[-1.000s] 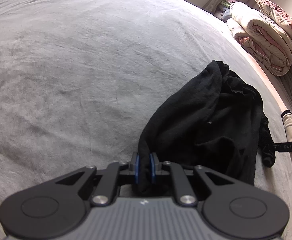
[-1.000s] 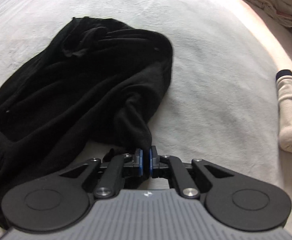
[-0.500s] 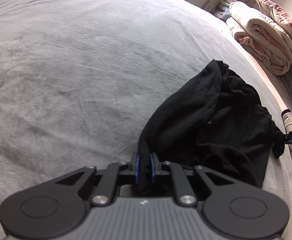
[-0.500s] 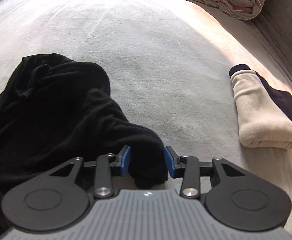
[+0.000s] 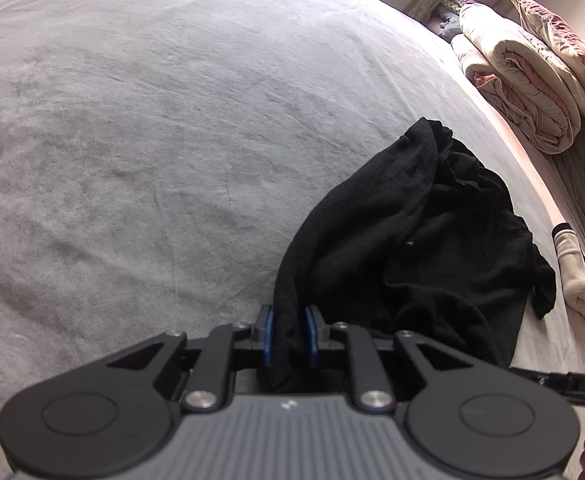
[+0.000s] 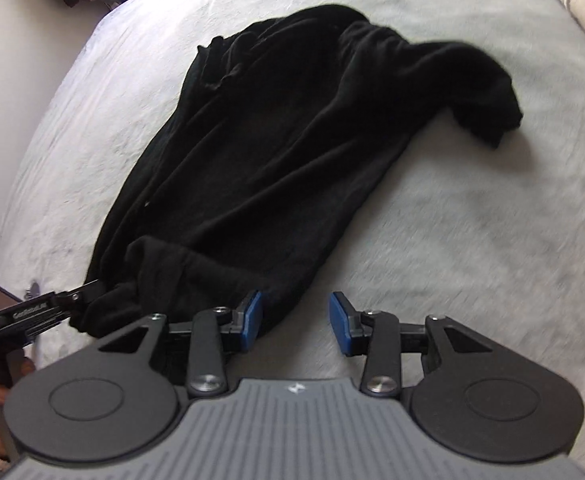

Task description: Fold clothes

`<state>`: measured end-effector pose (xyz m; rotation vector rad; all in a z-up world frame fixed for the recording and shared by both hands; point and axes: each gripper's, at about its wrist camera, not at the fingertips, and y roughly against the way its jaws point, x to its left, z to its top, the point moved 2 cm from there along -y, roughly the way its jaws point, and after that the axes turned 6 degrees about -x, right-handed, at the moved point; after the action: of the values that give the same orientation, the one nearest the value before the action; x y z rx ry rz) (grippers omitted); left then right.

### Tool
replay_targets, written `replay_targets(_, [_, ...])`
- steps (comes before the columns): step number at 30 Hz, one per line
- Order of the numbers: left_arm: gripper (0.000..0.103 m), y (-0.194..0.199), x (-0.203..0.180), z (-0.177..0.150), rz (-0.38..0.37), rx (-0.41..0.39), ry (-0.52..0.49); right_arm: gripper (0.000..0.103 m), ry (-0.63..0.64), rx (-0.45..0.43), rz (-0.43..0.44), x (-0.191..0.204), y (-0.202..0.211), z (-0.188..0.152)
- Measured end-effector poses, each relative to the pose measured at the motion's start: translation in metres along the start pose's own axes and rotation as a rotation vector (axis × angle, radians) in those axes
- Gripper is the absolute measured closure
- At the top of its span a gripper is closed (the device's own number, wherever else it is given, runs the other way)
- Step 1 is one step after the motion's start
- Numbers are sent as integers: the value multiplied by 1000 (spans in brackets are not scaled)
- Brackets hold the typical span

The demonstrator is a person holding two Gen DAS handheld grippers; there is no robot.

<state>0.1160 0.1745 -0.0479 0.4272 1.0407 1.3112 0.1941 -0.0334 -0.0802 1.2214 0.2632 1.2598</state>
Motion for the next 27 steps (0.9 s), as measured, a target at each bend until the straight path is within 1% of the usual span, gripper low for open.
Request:
replay_targets(1, [85,1,0,-1,-9,13,16,61,-38,-4,37,2,1,-8])
replay_targets(6, [85,7,-1,-7,-55,74,69,61,-219,7,190,3,-9,-27])
replay_targets(7, [85,8,-1,-9,-57,82,78,61,-255,11,223,4,-11,-29])
replay_targets(9, [85,8,1,-13,-55,96,97,61,-297,20,261,7,-18,-37])
replay_targets(10, [85,8,2,-16,-53,98,108,63,-309,22,269,9,-23,-41])
replay_targets(11, [87,9,3,-18,-50,97,114,76,-307,18,277,9,-23,-46])
replay_targets(12, [93,10,3,-20,-45,92,116,99,-304,25,281,9,-25,-49])
replay_targets(15, [98,22,0,-24,-47,77,104,99,-309,-13,263,-3,-8,-49])
replay_targets(18, [98,36,-2,-30,-82,63,101,100,-314,-51,245,-15,9,-49])
replay_targets(23, [99,55,-8,-44,-165,61,110,100,-310,-131,194,-46,49,-41])
replay_targets(27, [99,66,-16,-60,-269,91,128,100,-291,-180,138,-76,86,-36])
